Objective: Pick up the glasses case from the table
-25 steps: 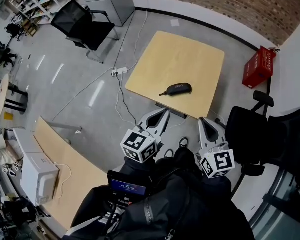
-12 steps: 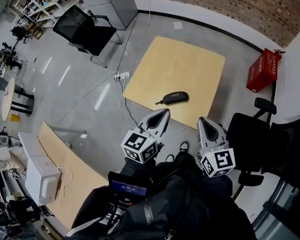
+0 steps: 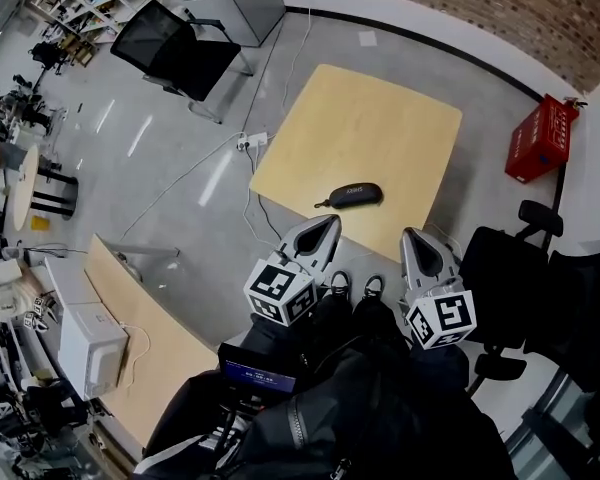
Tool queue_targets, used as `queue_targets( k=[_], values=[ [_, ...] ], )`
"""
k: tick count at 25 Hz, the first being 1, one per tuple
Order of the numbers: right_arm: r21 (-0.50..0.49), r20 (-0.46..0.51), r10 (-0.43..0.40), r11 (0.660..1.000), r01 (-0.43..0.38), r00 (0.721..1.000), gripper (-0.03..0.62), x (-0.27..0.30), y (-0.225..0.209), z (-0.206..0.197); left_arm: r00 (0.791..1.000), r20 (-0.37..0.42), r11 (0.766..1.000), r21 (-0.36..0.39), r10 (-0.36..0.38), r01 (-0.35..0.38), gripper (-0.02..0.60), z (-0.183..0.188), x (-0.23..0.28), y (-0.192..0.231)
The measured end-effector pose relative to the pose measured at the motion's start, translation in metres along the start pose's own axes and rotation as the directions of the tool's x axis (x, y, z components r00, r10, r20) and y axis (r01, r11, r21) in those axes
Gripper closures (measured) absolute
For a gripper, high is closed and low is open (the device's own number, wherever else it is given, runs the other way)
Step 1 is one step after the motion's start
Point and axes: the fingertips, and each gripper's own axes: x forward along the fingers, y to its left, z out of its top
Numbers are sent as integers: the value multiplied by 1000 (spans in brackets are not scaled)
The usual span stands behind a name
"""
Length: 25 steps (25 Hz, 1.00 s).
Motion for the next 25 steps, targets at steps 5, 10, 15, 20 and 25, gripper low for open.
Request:
queue_targets(
  k=[5, 10, 15, 20, 25],
  values=[
    [5, -40, 11, 1000, -11, 999, 591, 16, -5, -11, 1000, -18, 1000, 1, 9, -9, 583, -12, 14, 19],
    [-1, -96, 33, 999, -33, 995, 591, 41, -9, -26, 997, -68, 999, 2, 37, -37, 583, -28, 27, 41],
    [-14, -196, 62, 998, -66, 979, 591, 68, -2, -62, 983, -172, 997, -38, 64, -72, 583, -65, 28, 70],
    [-35, -317, 56, 997, -71, 947, 591, 89, -11, -112, 959, -273, 992, -83, 74, -100, 583, -114, 31, 94],
    [-56, -404, 40, 996, -69, 914, 591, 107, -27, -156, 942, -327, 985, -127, 71, -118, 583, -148, 34, 111]
  ],
)
